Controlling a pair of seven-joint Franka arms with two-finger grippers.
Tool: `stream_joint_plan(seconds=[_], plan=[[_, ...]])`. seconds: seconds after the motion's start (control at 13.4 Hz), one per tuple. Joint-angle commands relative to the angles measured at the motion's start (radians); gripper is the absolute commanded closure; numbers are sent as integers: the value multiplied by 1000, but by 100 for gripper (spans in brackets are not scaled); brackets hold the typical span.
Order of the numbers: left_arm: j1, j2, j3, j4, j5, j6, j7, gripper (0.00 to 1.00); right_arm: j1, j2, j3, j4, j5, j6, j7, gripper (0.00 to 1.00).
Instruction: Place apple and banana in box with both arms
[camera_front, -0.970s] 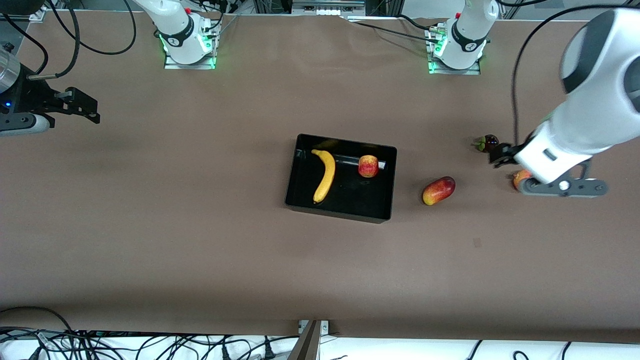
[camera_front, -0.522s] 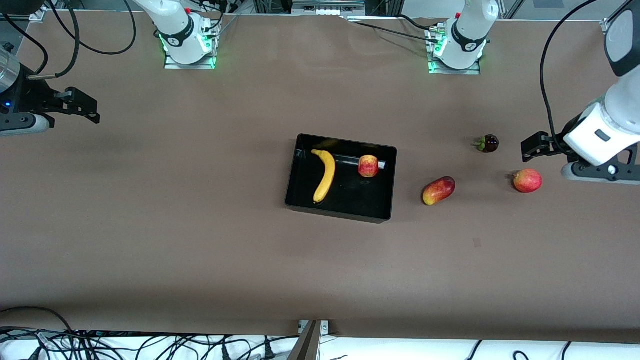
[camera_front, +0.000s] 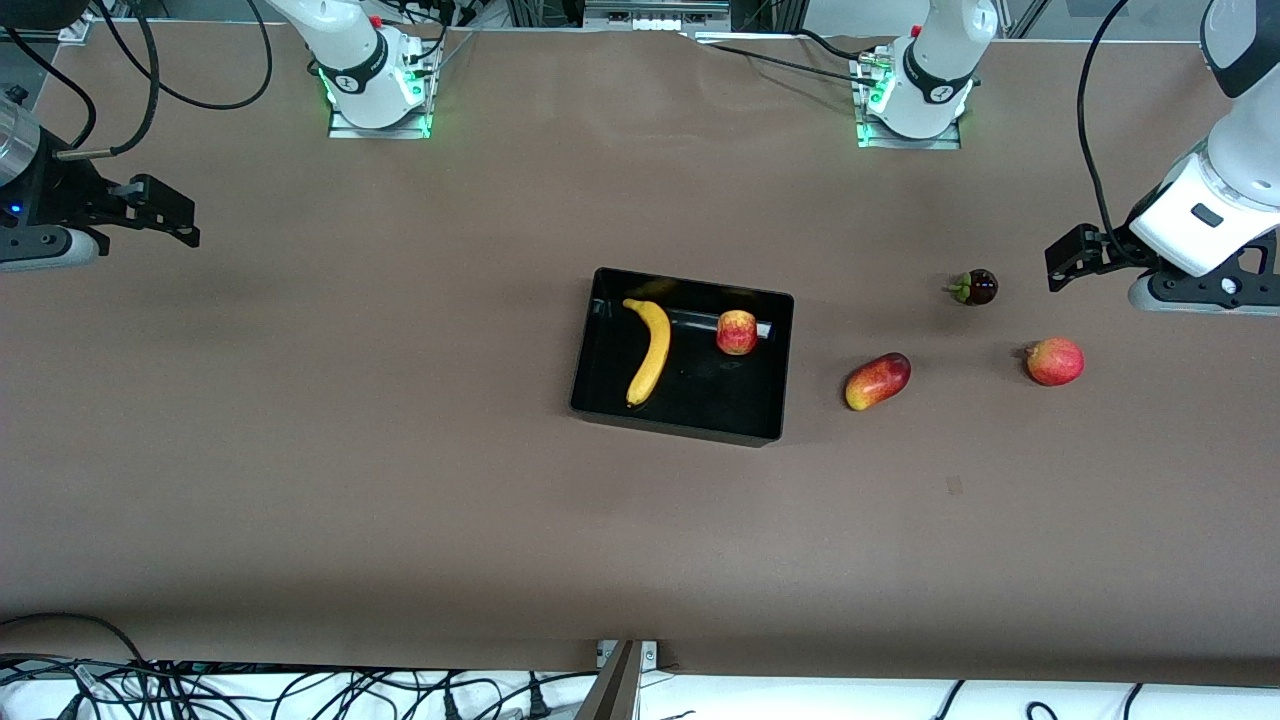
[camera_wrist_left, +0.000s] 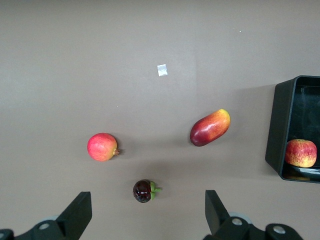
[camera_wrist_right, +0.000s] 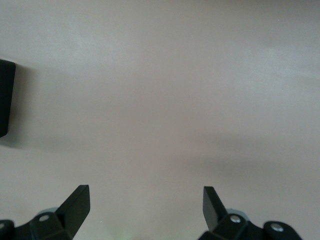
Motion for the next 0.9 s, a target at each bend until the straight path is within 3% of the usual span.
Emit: stream_joint_plan(seconds=[0.0, 0.82], plan=[[-11, 20, 0, 47, -14, -23, 5, 0, -14, 8, 14, 19, -13, -4, 6, 0], [-17, 53, -1, 96, -14, -90, 5, 0, -15, 8, 14, 19, -13, -4, 6, 0]])
